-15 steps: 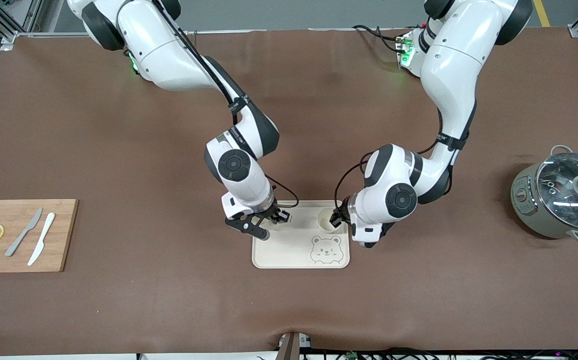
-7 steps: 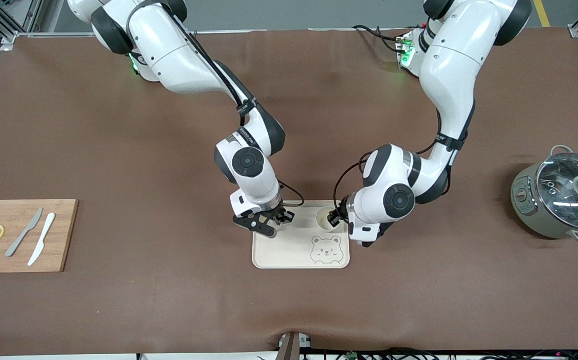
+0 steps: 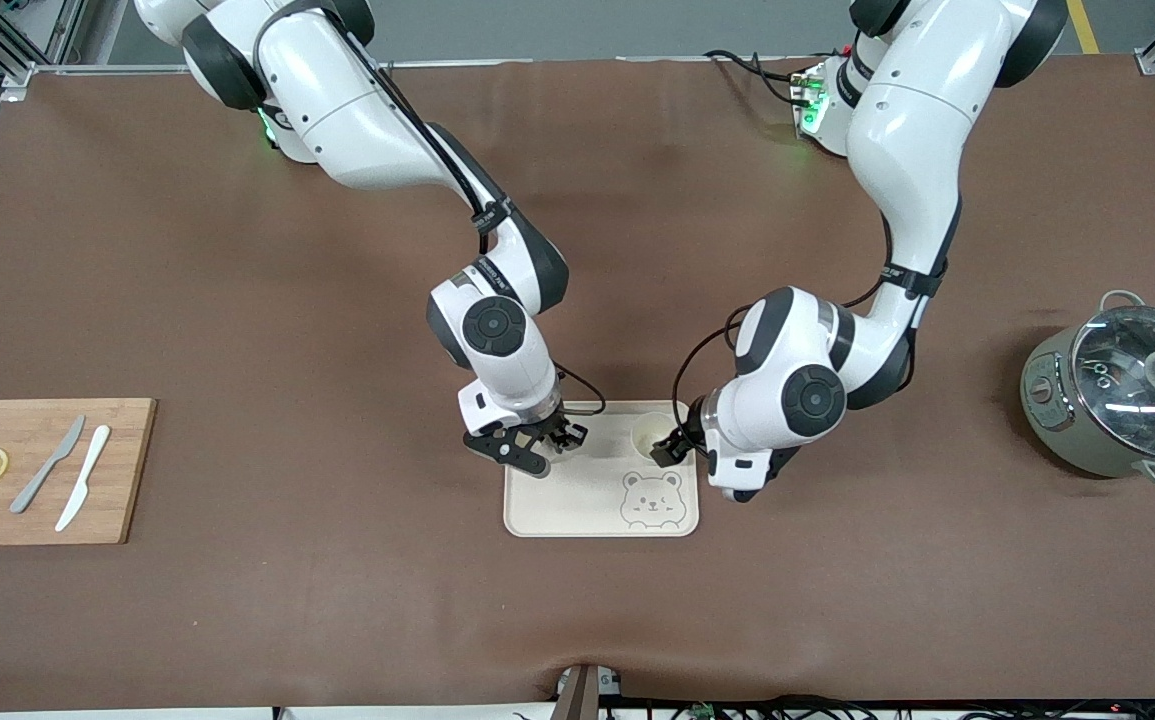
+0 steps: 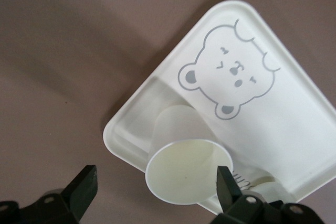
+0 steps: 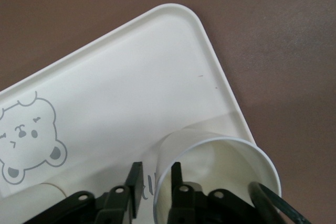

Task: Place white IKEA cup upright on tray with both arms
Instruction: 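Lower the right cup onto the tray while the left gripper lowers, then open the right gripper and lift while the left gripper releases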

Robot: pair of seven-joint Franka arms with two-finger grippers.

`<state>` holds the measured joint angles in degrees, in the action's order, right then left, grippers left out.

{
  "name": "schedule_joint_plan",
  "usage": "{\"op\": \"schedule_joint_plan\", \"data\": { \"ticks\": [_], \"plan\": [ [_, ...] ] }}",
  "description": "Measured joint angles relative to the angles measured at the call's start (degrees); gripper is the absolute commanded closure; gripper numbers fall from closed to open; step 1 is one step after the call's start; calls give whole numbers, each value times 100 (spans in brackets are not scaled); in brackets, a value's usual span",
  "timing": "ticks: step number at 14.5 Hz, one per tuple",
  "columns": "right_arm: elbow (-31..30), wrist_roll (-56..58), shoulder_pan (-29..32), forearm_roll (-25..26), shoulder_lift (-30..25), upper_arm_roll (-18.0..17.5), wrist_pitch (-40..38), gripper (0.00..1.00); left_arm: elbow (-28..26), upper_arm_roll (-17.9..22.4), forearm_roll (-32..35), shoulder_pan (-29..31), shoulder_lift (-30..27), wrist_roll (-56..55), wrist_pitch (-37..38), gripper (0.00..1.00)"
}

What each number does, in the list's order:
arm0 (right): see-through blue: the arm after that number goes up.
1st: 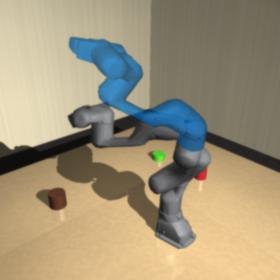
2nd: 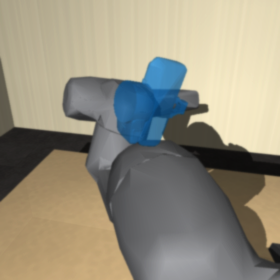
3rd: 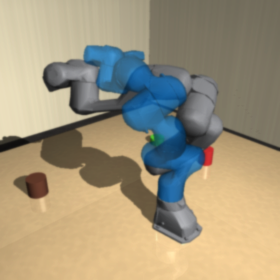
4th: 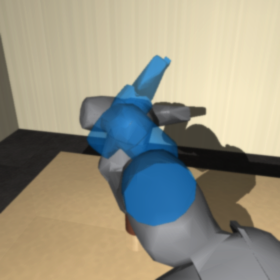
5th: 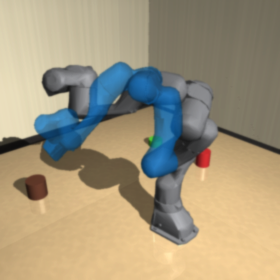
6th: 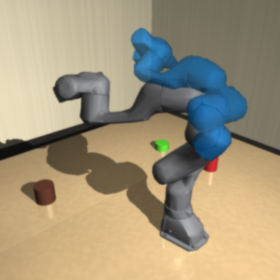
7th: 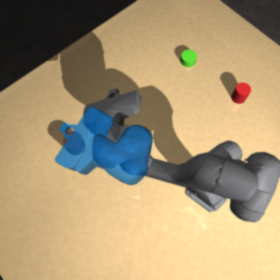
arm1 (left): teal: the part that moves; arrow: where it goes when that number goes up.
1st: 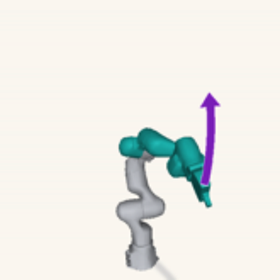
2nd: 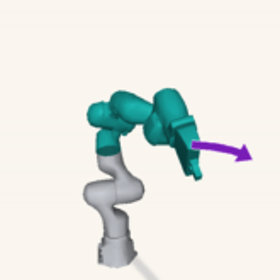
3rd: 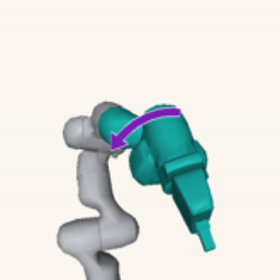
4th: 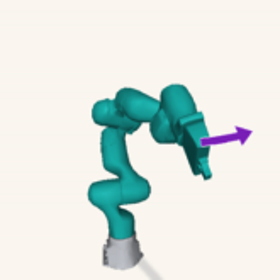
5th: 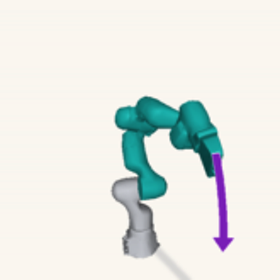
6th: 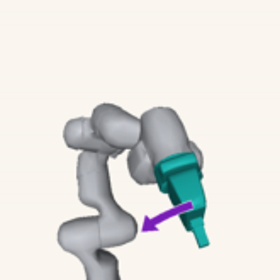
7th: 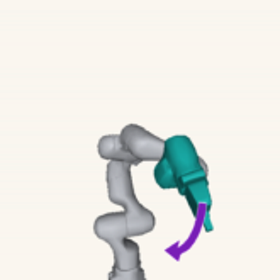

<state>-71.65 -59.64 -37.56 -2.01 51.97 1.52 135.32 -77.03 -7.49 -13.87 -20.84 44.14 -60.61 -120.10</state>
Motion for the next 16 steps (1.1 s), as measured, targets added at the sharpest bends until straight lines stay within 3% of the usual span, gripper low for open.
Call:
{"op": "schedule_joint_plan", "data": {
  "ticks": [9, 12, 16],
  "plan": [
    [193, -7, -14, -2, -66, -9, -40, 0, 35, 43, 297, 668, -509, 1062, 248, 0],
    [313, -18, -17, -5, -290, -20, -634, 0, 34, 44, 496, 871, -576, 1603, 349, 0],
    [440, 156, 83, -28, -1206, 12, -2018, 0, 30, 51, 887, 1215, -682, 2380, 490, 0]
  ]
}}
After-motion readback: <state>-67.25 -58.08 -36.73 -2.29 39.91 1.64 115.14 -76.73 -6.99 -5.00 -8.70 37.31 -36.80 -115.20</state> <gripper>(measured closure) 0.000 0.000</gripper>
